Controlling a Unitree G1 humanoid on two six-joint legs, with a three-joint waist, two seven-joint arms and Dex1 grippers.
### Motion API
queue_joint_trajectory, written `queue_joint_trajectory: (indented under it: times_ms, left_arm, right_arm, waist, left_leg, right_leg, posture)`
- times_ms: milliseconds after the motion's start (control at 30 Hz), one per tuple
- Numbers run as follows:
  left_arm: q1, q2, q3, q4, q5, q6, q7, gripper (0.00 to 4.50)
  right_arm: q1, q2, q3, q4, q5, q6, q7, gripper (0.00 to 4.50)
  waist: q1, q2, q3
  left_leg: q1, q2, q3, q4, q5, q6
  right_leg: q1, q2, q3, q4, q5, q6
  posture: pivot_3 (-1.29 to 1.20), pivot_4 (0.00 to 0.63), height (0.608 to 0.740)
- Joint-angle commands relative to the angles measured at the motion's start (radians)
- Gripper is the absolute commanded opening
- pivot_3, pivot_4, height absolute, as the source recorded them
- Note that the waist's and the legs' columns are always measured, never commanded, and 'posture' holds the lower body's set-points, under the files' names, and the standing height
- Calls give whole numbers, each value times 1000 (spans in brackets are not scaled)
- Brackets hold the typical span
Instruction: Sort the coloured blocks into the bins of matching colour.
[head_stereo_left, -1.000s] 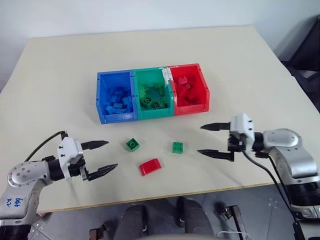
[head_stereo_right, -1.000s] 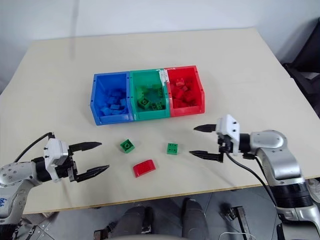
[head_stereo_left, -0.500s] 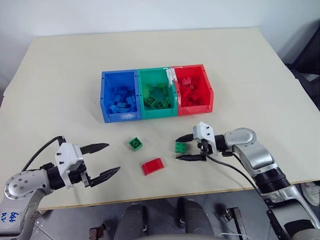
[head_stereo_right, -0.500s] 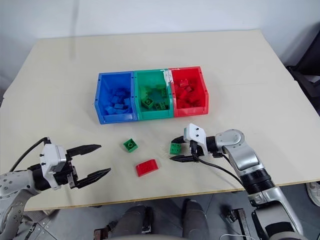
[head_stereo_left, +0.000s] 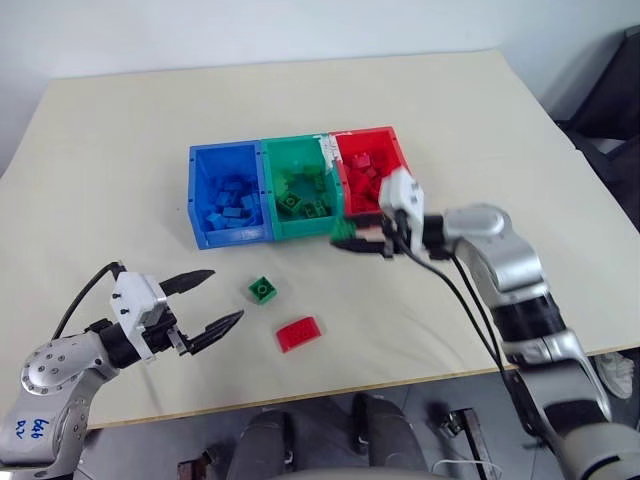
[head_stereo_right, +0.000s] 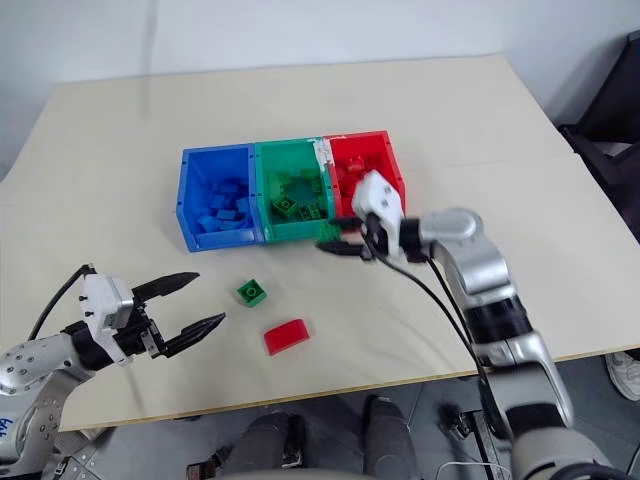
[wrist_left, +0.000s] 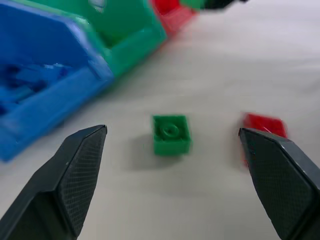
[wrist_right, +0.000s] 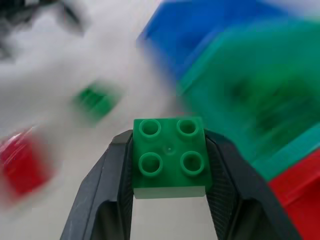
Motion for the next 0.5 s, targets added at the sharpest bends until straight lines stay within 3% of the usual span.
queue_joint_trajectory:
  times_ms: [33,233,400,500]
  left_arm:
    - [30,-34,31,-61,-23,5,58,4500]
    - [68,-62,24,-100,-16,-2,95,4500]
    - [87,-70,31,-107,-14,-16,106,4500]
    - [104,-69,35,-95,-13,-33,91,4500]
  right_arm:
    - [-111,74,-6,197,-76,-135,-93,1492]
    - [-266,205,-4,539,-178,-326,-218,1492]
    - [-282,221,-17,585,-178,-369,-191,3104]
    - [-232,173,-22,500,-155,-354,-119,4061]
  waist:
    - [-2,0,0]
    - [0,0,0]
    - [-2,0,0]
    - [-1,0,0]
  left_leg:
    - [0,0,0,0,0,0]
    - [-1,-1,1,0,-3,1]
    - [-2,-1,1,0,-3,1]
    - [-2,-1,1,0,-3,1]
  right_leg:
    - [0,0,0,0,0,0]
    - [-1,-1,0,-1,0,-1]
    - [-1,-1,-1,-1,0,-1]
    - [-1,-1,-1,-1,0,-1]
  posture:
    - [0,150,740]
    - [0,150,740]
    - [0,150,740]
    - [0,150,740]
